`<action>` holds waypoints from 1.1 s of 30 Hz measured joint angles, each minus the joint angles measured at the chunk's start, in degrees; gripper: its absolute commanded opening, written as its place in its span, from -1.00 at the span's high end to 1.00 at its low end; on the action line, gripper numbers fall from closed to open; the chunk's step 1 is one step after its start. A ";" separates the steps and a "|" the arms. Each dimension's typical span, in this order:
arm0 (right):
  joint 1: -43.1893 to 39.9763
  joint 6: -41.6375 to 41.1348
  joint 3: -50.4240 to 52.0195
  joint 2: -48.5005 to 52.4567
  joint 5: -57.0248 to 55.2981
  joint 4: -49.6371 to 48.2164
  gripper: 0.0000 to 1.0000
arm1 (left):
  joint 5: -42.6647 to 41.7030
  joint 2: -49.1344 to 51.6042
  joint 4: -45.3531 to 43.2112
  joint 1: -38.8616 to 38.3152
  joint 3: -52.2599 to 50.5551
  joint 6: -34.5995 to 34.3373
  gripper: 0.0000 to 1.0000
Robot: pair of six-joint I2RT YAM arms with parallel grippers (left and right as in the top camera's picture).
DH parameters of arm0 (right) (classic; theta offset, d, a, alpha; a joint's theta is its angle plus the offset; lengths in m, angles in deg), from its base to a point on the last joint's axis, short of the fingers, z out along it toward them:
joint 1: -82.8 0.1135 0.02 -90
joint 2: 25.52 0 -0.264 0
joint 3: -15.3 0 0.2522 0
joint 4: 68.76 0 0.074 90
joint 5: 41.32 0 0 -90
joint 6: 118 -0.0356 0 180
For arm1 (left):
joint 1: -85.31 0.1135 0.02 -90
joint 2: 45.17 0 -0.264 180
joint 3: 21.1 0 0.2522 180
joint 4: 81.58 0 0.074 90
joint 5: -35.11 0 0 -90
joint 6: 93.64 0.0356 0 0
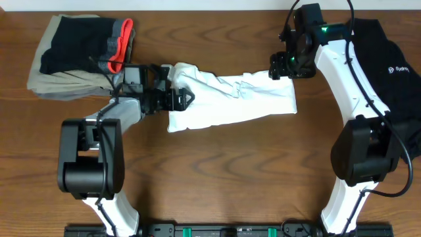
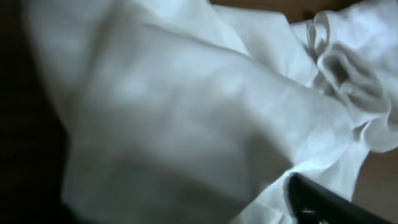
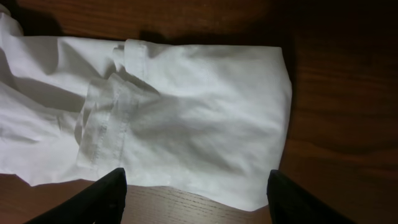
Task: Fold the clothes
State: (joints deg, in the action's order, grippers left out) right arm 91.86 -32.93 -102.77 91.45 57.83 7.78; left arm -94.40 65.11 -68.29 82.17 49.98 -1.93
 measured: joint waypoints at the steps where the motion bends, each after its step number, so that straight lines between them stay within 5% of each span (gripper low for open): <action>1: 0.00 0.00 0.00 0.00 0.00 0.02 -0.41 | 0.17 0.28 -0.31 -0.44 0.00 0.02 -0.05; 2: 0.00 0.00 0.00 0.00 0.00 0.07 -0.41 | 0.55 0.57 -0.87 -0.94 0.00 0.35 0.21; 8: -0.04 0.00 0.00 0.00 -0.02 0.39 -0.41 | 0.96 0.87 -2.56 -1.36 0.02 -0.52 0.88; 25: -0.07 0.24 0.00 0.00 -0.22 0.63 -0.35 | 1.36 -4.26 12.63 13.94 0.15 -5.46 0.88; 27: -0.04 0.61 0.00 0.00 -0.26 0.59 -0.06 | 1.46 -6.49 14.80 15.21 0.15 -4.44 0.88; 30: 0.13 0.94 0.26 0.00 0.07 -0.42 0.83 | 1.57 -9.73 16.55 15.54 0.15 -3.08 0.89; 33: 0.52 0.87 2.49 0.00 2.78 -5.25 0.98 | 1.55 -12.13 16.96 15.23 0.15 -2.54 0.88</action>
State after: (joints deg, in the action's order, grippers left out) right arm 92.39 -32.05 -100.28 91.45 60.60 2.54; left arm -92.84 52.97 -51.32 97.40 50.13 -4.46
